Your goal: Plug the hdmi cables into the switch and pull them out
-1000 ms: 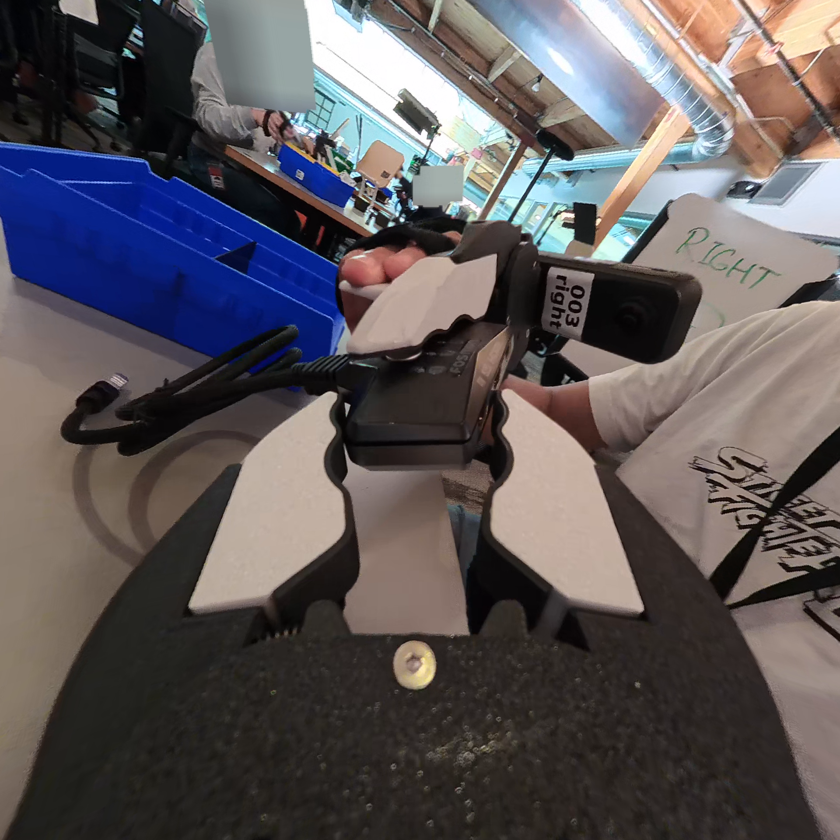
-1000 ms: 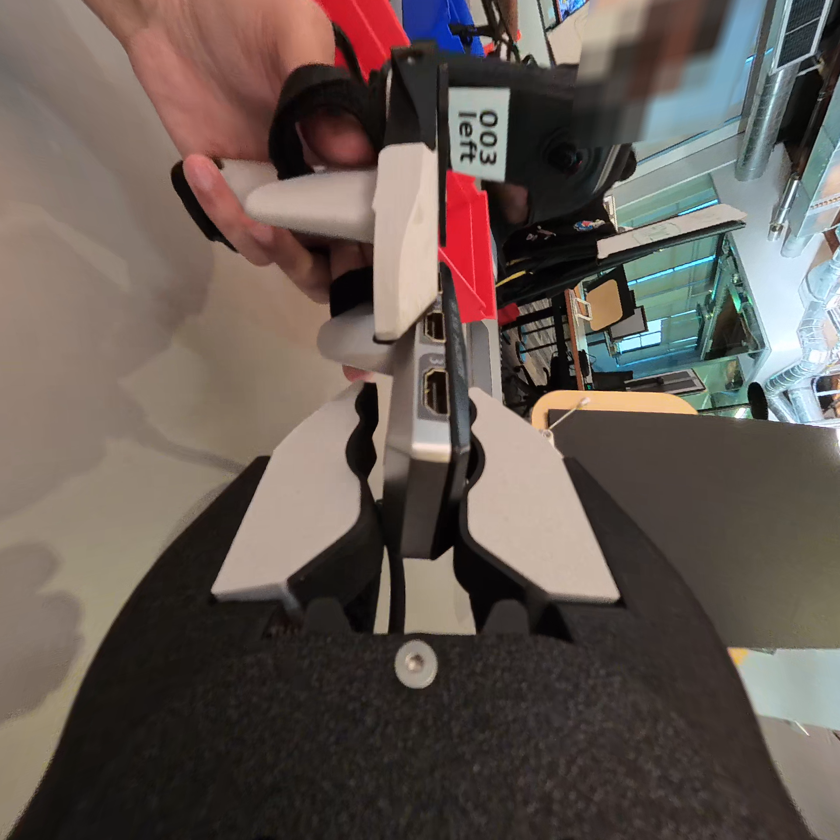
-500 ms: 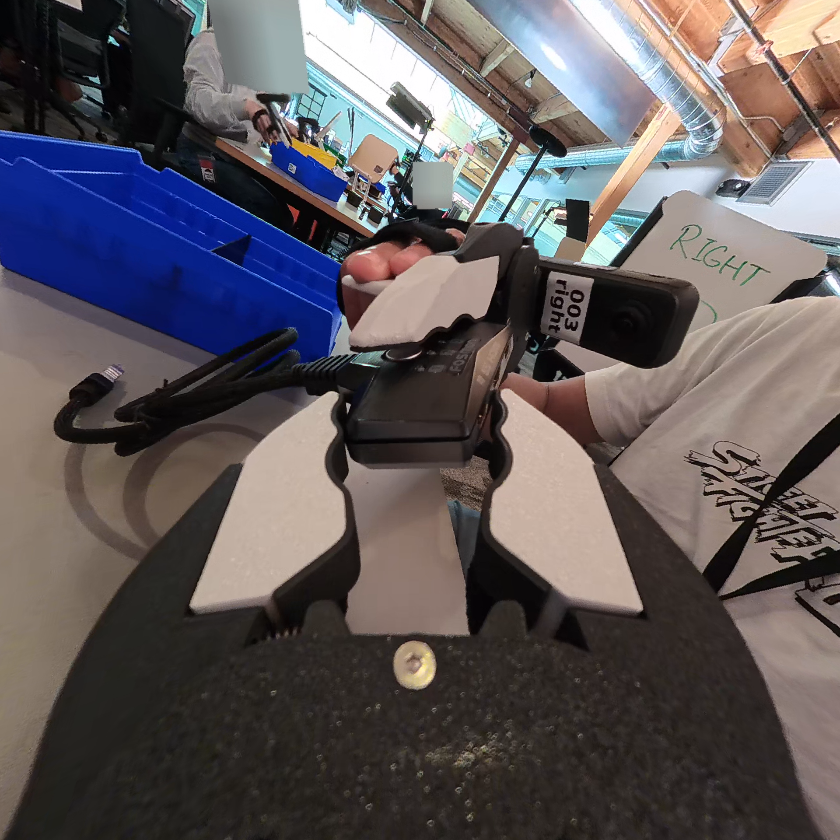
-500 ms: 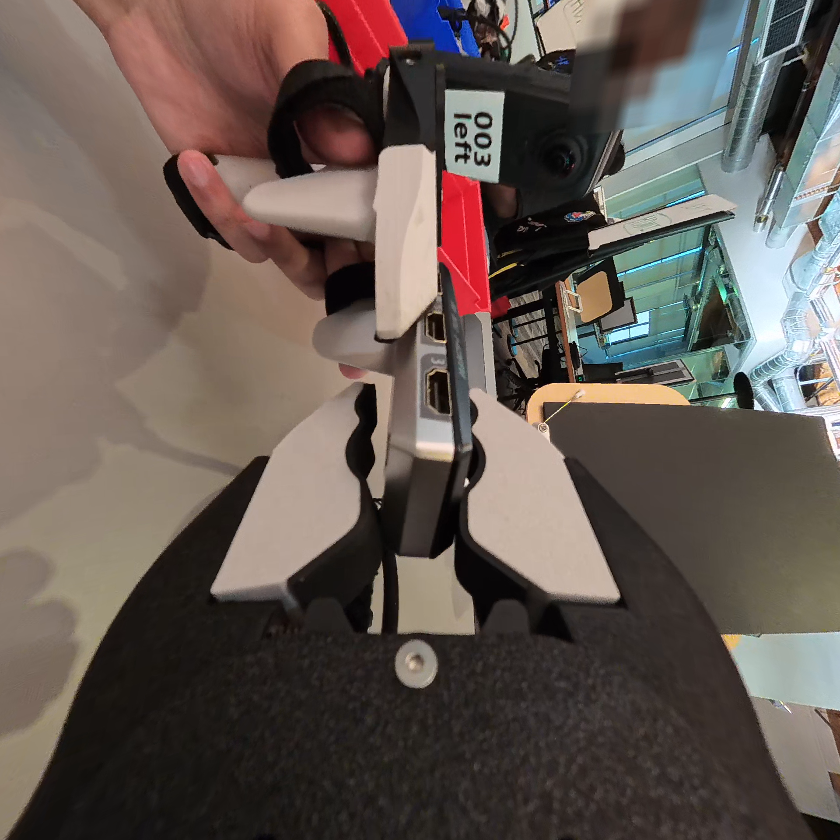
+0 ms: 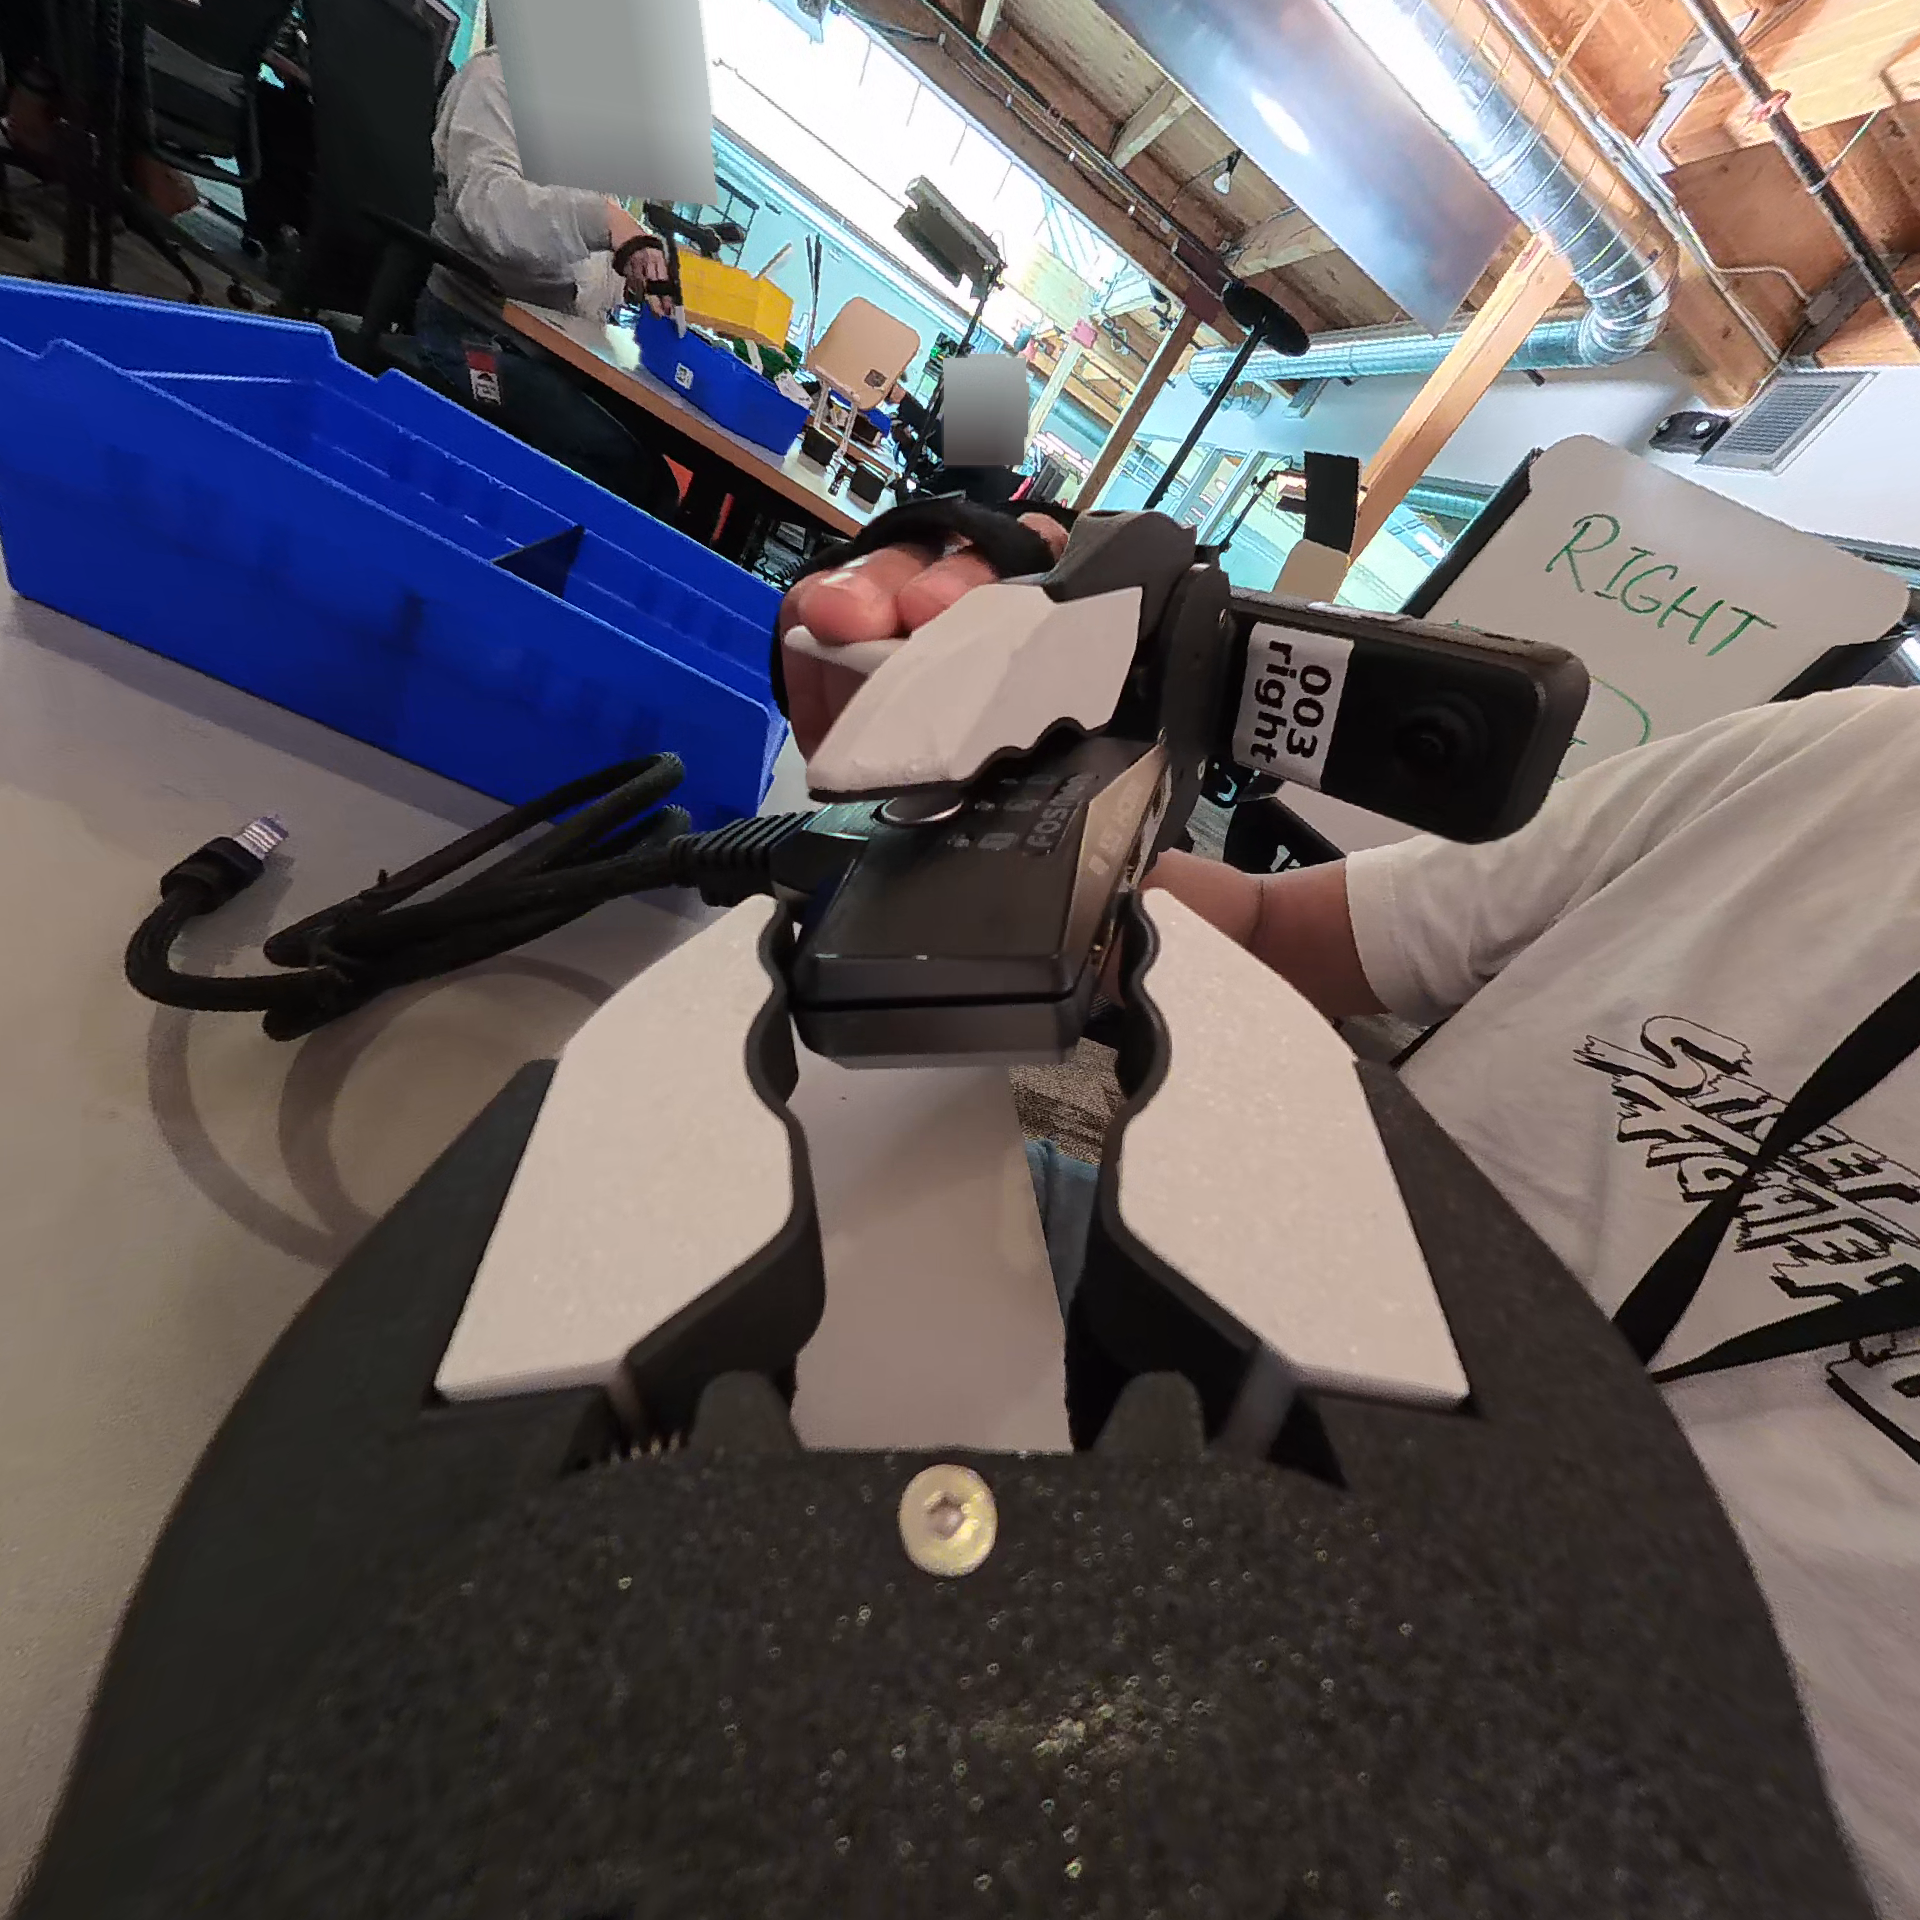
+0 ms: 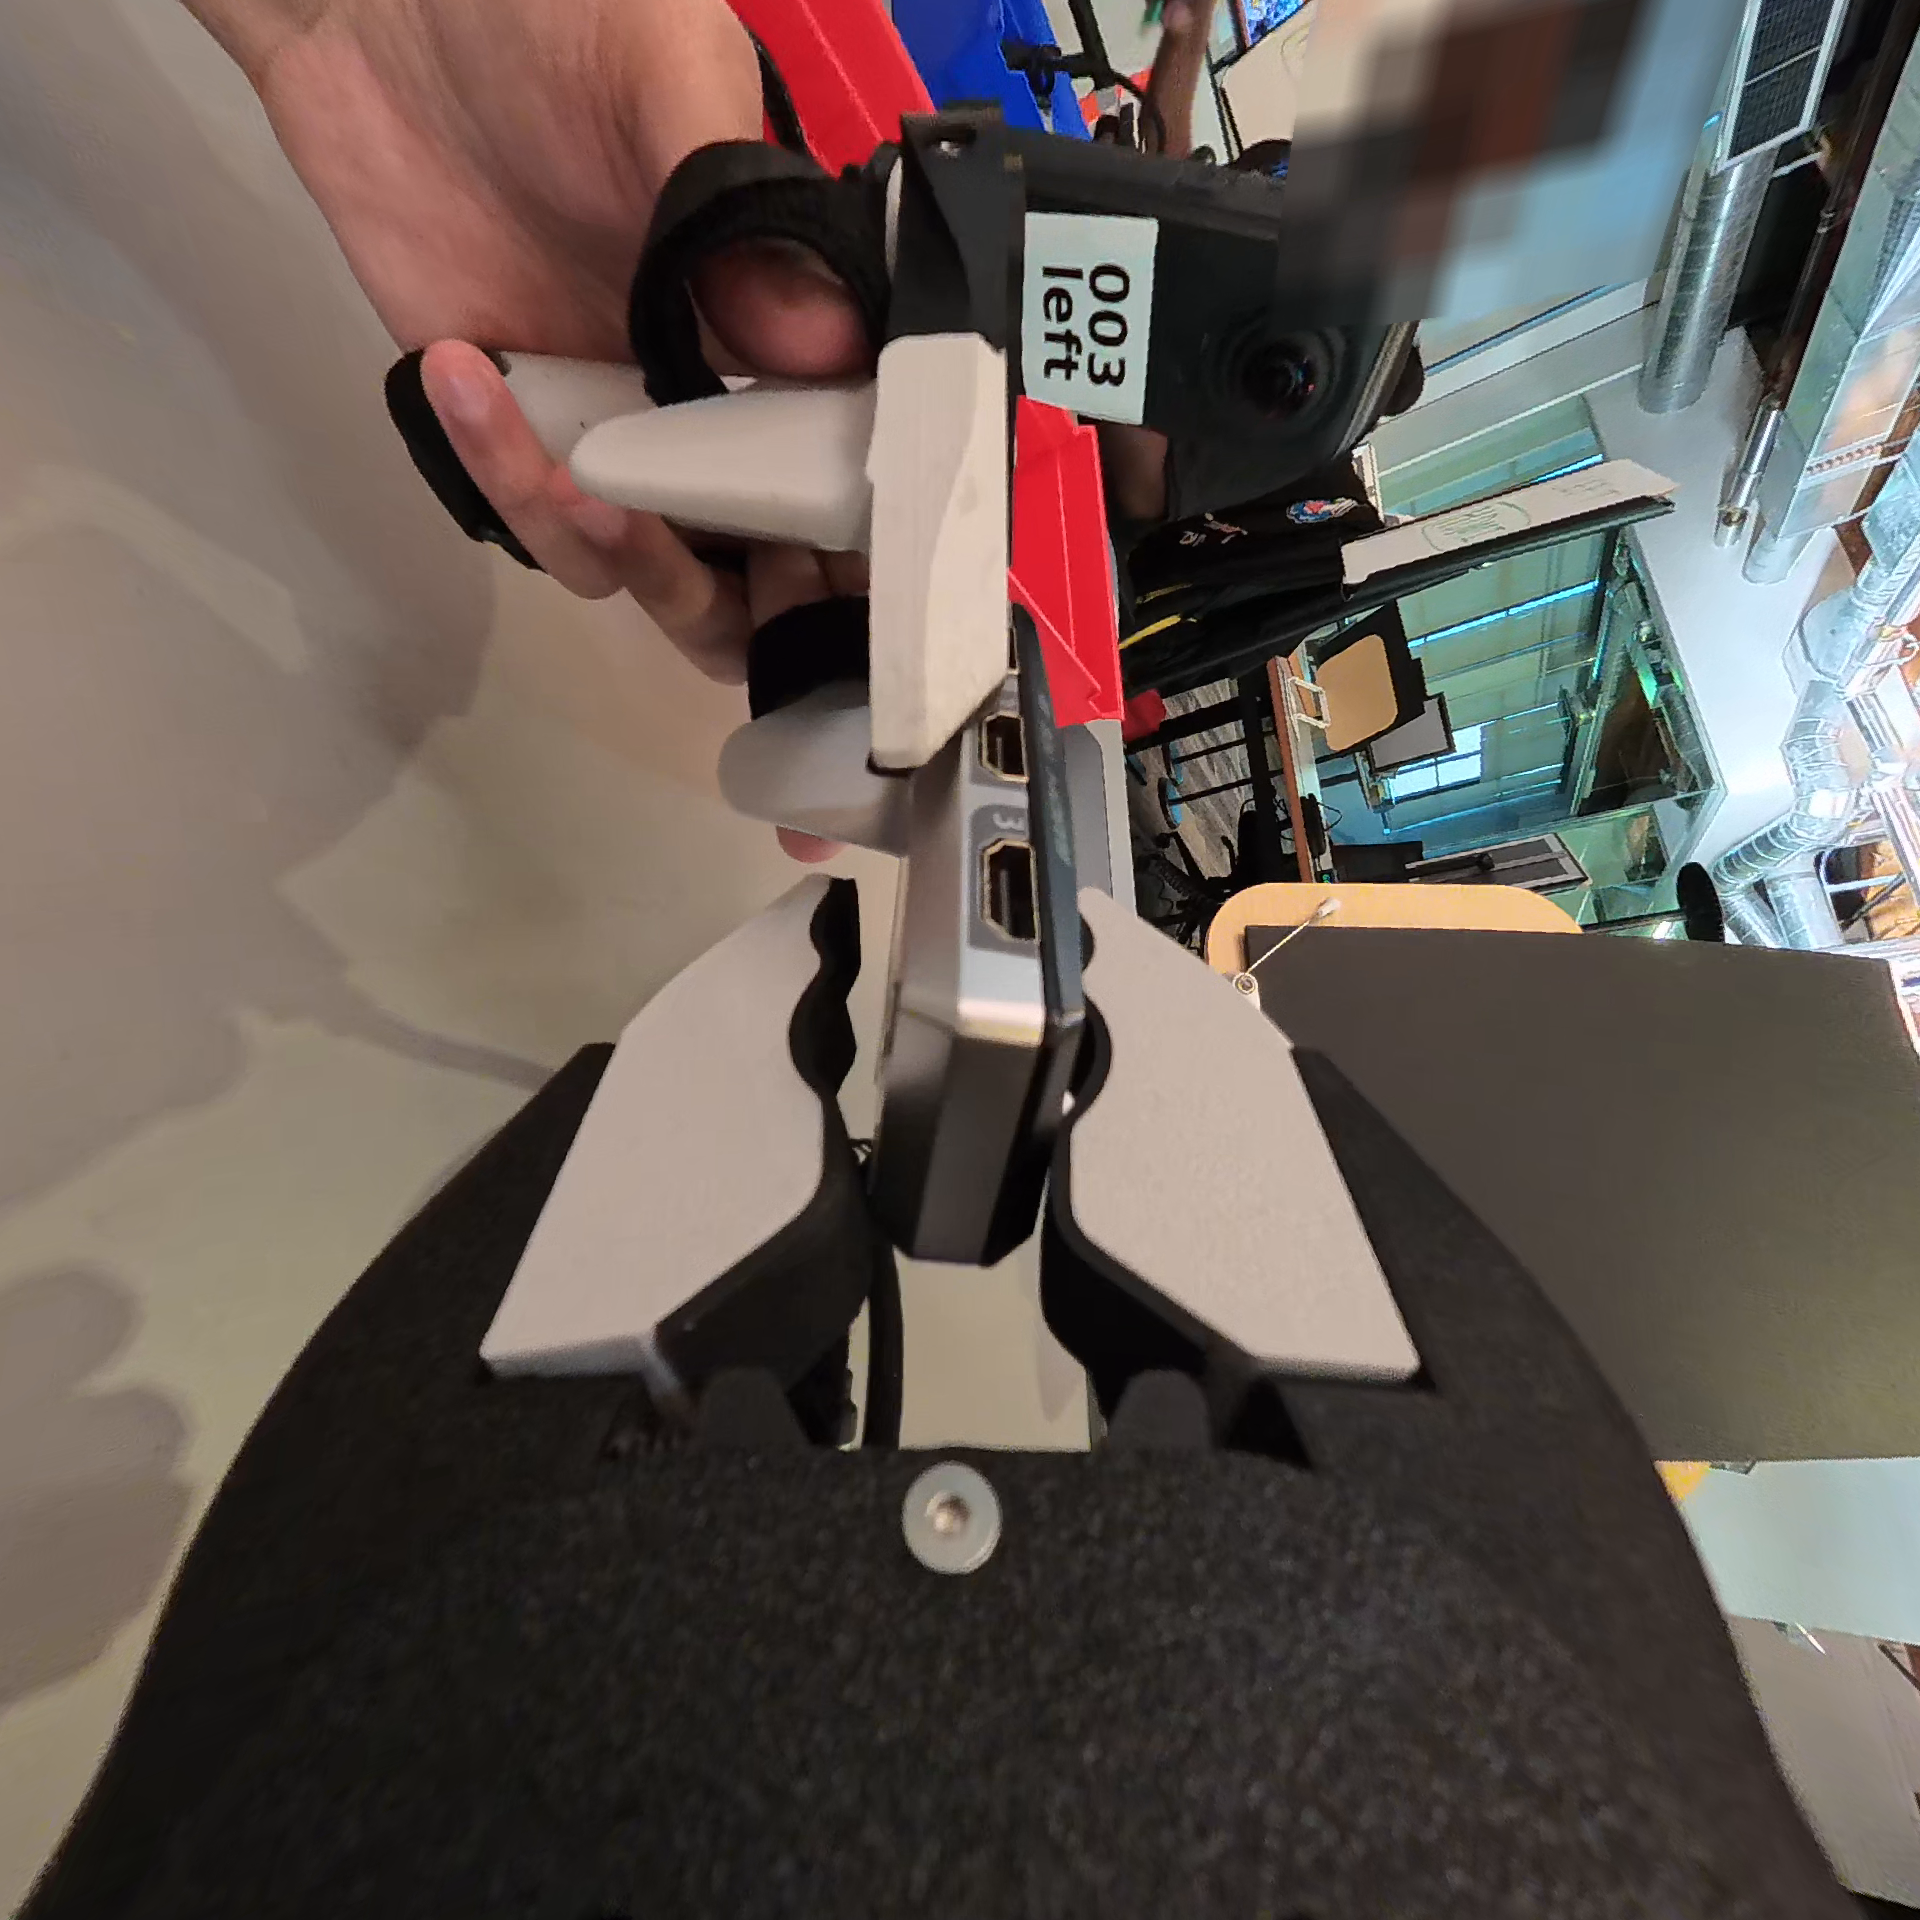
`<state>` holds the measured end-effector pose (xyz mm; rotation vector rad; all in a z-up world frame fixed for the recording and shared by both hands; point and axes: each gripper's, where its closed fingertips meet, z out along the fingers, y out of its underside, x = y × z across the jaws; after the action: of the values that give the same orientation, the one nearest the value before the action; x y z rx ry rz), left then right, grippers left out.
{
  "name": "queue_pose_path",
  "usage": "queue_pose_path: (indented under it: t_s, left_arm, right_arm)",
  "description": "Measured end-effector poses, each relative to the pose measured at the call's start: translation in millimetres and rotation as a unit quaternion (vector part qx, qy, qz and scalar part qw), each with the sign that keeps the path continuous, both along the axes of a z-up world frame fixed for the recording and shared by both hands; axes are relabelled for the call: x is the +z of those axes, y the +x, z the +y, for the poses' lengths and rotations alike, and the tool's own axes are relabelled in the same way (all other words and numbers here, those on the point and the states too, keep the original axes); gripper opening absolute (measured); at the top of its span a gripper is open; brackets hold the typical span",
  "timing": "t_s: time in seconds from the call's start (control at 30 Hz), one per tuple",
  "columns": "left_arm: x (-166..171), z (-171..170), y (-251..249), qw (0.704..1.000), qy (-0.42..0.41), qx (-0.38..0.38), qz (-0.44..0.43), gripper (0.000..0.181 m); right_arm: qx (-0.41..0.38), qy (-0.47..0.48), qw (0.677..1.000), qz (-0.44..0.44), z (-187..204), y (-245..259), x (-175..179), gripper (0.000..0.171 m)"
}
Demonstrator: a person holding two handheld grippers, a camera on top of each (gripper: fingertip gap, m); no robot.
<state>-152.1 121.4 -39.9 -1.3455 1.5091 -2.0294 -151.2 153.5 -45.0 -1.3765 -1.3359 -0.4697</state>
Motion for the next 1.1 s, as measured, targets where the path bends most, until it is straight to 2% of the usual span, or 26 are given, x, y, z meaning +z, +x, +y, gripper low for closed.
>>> queue_pose_path:
  t_s: [0.2, 0.93, 1.03, 1.1]
  left_arm:
    - [1, 4, -2, 1.000, -0.016, 0.002, -0.006, 0.058]
    - [2, 2, -2, 1.000, -0.027, -0.011, -0.005, 0.059]
    - [8, 9, -2, 0.999, -0.041, 0.003, -0.015, 0.059]
    - [14, 20, -4, 0.998, -0.048, 0.038, -0.018, 0.058]
  right_arm:
    - [0.008, 0.007, 1.000, 0.004, -3, 2, 5, 0.027]
    - [-0.012, -0.015, 1.000, 0.010, -3, 1, 2, 0.025]
    - [-0.012, -0.011, 1.000, 0.012, 4, 1, 5, 0.025]
    - [-0.008, 0.002, 1.000, 0.013, 11, 4, 17, 0.025]
